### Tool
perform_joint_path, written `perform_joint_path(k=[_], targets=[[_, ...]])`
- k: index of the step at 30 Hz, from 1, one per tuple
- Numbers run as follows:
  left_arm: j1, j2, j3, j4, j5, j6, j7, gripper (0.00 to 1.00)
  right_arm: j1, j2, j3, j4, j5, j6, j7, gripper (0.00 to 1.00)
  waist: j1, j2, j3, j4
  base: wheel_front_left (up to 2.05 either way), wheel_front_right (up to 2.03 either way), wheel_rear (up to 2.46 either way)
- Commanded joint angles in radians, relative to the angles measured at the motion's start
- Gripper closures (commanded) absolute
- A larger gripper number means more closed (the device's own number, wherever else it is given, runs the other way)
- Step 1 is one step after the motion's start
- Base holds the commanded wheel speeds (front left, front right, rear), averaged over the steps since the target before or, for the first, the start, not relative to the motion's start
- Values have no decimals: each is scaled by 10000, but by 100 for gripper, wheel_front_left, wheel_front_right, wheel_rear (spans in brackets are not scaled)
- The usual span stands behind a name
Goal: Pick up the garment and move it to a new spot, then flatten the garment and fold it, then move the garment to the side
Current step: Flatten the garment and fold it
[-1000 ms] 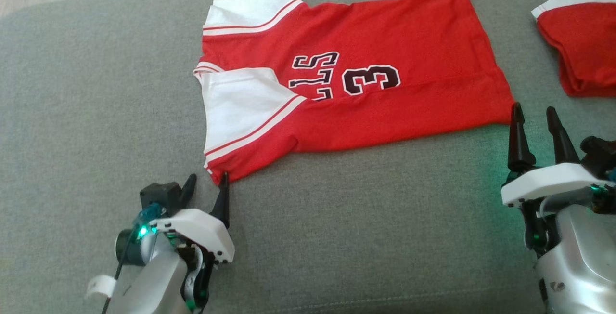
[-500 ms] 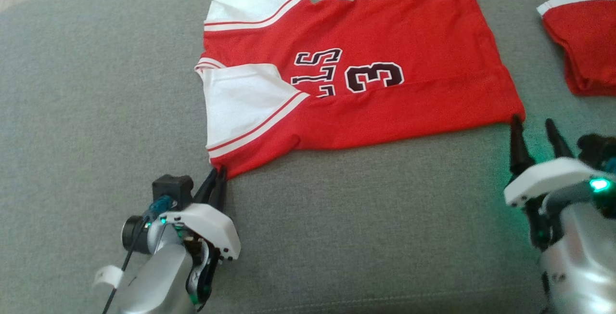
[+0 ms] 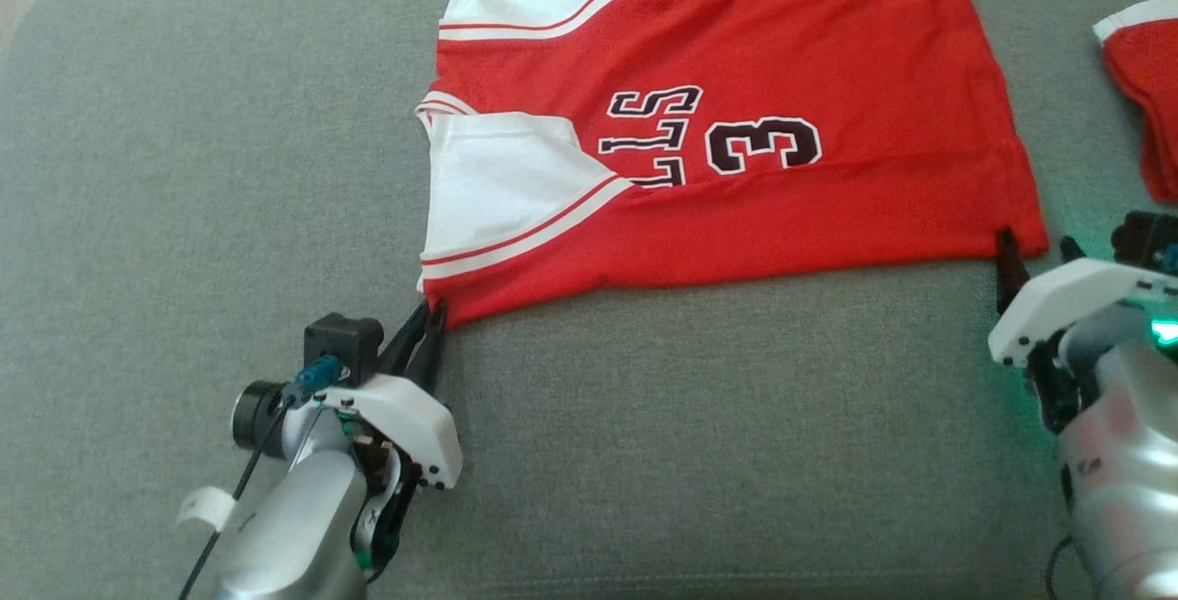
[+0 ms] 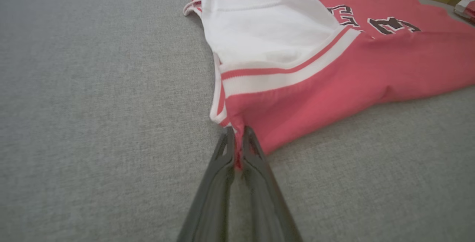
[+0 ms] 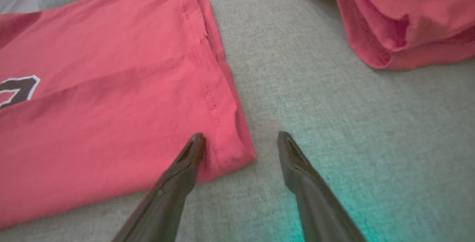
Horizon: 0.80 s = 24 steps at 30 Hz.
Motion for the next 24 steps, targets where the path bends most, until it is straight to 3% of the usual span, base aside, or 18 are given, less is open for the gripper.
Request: perform_joint_path(k=[1, 2, 3, 15, 24], targets=[[-495, 327, 309, -359, 93, 93, -2, 100, -327, -26, 178, 43, -88, 67, 77, 51, 0, 0, -13, 20, 0, 0, 0], [-488, 358, 296, -405, 94, 93, 27, 100, -371, -30, 184, 164, -102, 67, 96, 93, 0, 0, -26, 27, 0, 0, 0], [-482, 392, 291, -447, 86, 89, 55, 100, -408, -19, 200, 301, -91, 67, 161, 100, 0, 0, -45, 34, 0, 0, 0], [223, 942, 166, -1339, 73, 255, 421, 100, -101, -130, 905, 421, 630, 67, -51, 100, 0, 0, -617, -100, 0, 0, 0], [2330, 1668, 138, -3356, -100, 1013, 1062, 100, 1377, -672, 1948, -721, 1856, 67, 237, 100, 0, 0, -1364, -260, 0, 0, 0]])
